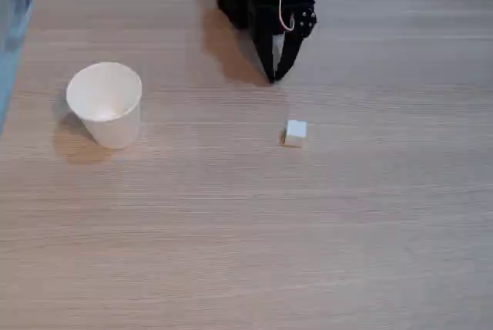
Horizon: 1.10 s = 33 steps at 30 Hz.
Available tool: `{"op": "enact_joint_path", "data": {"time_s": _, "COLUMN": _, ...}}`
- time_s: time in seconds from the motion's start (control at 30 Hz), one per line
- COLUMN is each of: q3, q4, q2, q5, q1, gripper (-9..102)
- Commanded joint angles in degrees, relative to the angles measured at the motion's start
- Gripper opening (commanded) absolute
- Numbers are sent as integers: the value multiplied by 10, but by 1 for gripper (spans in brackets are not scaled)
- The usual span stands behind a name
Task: Grasp a block and put it in the bin.
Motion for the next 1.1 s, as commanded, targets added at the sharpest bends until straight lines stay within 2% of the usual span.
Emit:
{"op": "enact_joint_path", "data": {"time_s": 0.0, "q3": 6, "q4": 3, "q2": 2, "q5": 32, "q1": -36, "gripper": 0}}
{"op": "enact_joint_path", "data": {"time_s": 1.07, "q3": 6, "q4": -7, "q2": 2, "q5": -33, "q1": -9, "gripper": 0}}
